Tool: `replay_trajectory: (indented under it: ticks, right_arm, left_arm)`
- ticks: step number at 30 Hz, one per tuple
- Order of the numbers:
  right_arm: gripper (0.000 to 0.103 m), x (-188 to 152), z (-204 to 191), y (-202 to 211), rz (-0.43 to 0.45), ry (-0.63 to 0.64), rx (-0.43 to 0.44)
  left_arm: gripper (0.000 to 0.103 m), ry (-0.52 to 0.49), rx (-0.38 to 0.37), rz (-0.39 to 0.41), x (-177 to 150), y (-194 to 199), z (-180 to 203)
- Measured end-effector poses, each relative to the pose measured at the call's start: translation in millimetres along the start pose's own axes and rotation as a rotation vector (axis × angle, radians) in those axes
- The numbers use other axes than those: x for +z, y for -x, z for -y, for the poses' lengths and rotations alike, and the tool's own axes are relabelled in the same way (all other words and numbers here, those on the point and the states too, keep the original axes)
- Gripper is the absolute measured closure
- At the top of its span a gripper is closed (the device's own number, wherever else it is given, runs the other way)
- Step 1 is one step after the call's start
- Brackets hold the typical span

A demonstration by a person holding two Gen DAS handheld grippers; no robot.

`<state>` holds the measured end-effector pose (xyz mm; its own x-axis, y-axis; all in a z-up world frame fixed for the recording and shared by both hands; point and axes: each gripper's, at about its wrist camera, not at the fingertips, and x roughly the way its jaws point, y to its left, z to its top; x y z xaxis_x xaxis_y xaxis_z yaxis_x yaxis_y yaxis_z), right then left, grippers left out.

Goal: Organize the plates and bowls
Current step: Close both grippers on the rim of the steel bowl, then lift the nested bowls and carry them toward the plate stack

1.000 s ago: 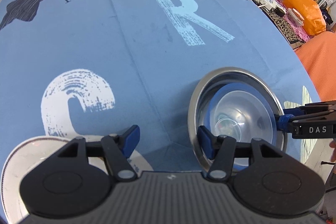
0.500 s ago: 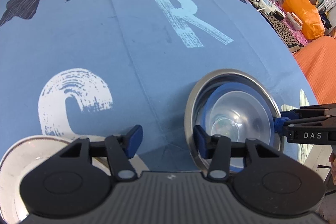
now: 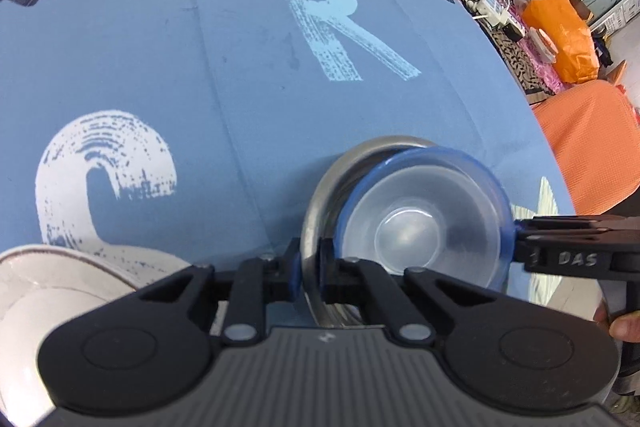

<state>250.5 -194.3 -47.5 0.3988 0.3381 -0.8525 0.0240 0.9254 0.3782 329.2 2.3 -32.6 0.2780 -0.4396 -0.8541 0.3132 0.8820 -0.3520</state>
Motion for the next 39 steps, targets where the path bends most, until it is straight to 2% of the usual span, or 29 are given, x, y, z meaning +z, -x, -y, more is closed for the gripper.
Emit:
replay_trajectory:
  ticks: [1,3,4,5,6,8,11,14,19,22,23,25,31,35,39]
  right_arm:
    - [0.092,-2,0,-1,0.015,0.021,-0.008]
    - [0.090,-2,-2,-1,0.017,0.053,-0.011]
    - [0.090,-3,-1,-1,0.021,0.054,-0.012]
    - [0.090,-3,-1,-1,0.023,0.057,-0.015]
    - [0.089,-3,1,-1,0.020,0.067,-0.017]
    - [0.089,-2,0,-1,0.007,0.091,-0.023]
    - [0.089,-2,-8,-3,0.000,0.132,-0.066]
    - [0.087,-9,-15,-3,0.028,0.172,-0.100]
    - [0.087,-8,-14,-3,0.026,0.171,-0.098]
    - [0.093,-7,-4,-1,0.050,0.113,-0.026]
    - [0.096,-7,1,-1,0.056,0.090,0.001]
    - [0.099,-9,6,1,0.064,0.042,0.031]
    - [0.098,-8,7,14,0.086,-0.037,0.107]
    - [0.095,0,7,16,0.080,-0.051,0.120]
    - [0.095,0,9,3,0.053,-0.044,0.094]
  left_arm:
    - [0.103,-0.010,0.006,0.004,-1,0,2]
    - [0.103,-0.018,0.008,0.008,-2,1,2]
    - [0.100,-0.016,0.018,0.008,-2,0,1]
    - [0.086,-0.018,0.039,0.009,-2,0,-1]
    - [0.078,-0.032,0.052,0.018,-2,1,-3]
    - [0.073,-0.045,0.060,0.024,-4,2,-4]
    - [0.077,-0.046,0.069,0.024,-4,2,-3]
    - [0.077,-0.036,0.064,0.031,-3,2,-6]
    - [0.081,-0.023,0.048,0.030,-3,3,-7]
    - [0.094,-0.001,0.007,0.021,-5,3,-9]
    - [0.103,0.001,-0.020,0.016,-5,3,-9]
    - [0.103,0.013,-0.057,-0.001,-5,1,-8]
    - [0.103,0.029,-0.044,0.016,2,5,0]
    - [0.103,0.029,-0.044,0.028,9,13,4]
    - [0.103,0.028,-0.041,0.008,9,7,2]
